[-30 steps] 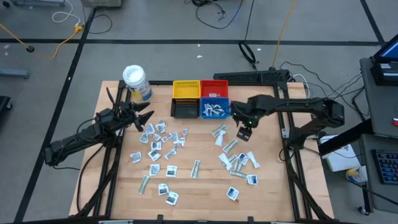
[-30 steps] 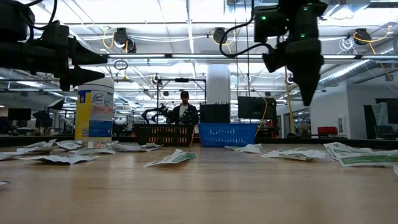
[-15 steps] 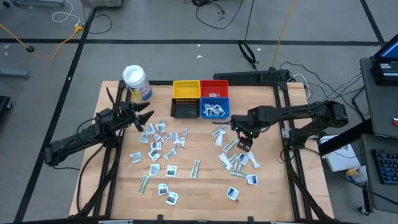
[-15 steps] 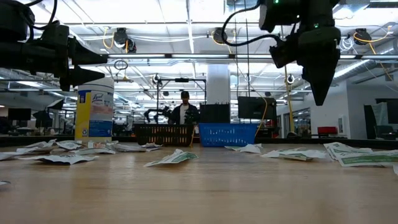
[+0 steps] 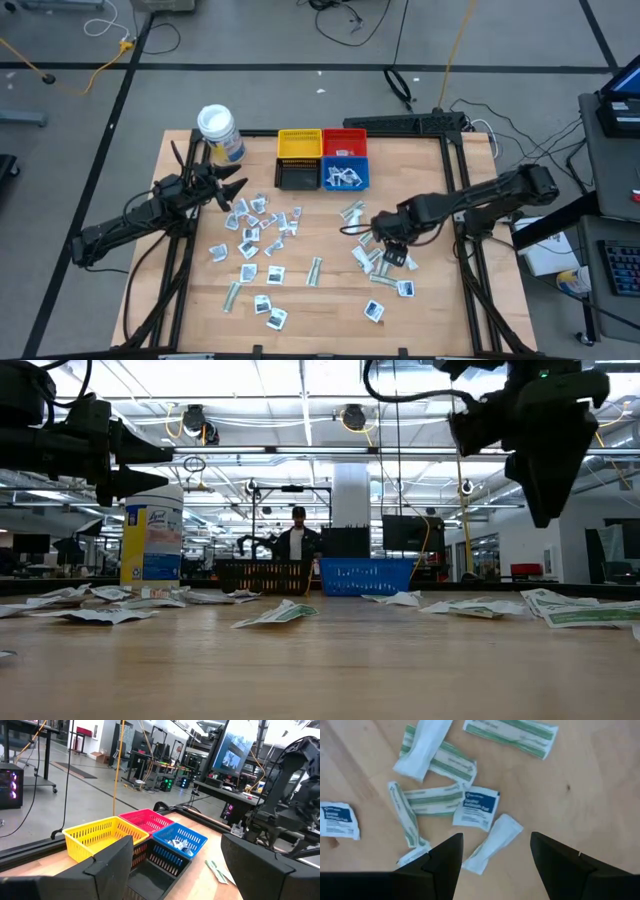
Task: Pick & Place First Aid Supplies
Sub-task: Put the blue alcohol pad into the blue basket
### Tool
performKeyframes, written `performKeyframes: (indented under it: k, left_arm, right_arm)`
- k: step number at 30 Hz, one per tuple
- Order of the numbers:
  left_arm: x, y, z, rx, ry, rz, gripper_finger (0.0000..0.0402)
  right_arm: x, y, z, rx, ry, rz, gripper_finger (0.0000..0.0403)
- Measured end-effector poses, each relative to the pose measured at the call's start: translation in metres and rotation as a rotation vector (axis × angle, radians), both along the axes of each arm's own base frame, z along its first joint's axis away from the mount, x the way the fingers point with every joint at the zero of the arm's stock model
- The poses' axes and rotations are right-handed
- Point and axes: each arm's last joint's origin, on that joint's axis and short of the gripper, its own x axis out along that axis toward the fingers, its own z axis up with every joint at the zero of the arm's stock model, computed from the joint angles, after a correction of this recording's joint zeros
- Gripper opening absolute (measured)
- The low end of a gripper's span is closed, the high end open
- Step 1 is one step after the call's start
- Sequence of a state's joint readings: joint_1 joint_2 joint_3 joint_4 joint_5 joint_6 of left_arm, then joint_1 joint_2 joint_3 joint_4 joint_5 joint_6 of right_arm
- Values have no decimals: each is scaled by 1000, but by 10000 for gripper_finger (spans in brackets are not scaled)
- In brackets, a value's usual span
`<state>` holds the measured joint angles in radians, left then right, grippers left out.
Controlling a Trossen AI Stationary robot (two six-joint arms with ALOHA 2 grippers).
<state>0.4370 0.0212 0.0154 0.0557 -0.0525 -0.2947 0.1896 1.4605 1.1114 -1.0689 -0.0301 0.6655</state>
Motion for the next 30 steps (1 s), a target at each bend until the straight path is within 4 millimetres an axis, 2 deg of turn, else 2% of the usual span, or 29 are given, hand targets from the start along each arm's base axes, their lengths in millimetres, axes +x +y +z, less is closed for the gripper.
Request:
performKeyframes:
  k: [7,20,30]
  left_arm:
    - [0,0,0,0,1,0,306]
    - [0,0,0,-1,1,0,306]
    - [0,0,0,-1,1,0,306]
  right_arm:
    - [13,5,-23,-32,-7,64,218]
    - [3,10,-63,-41,44,125,196]
    - [13,15,-84,-41,39,203,190]
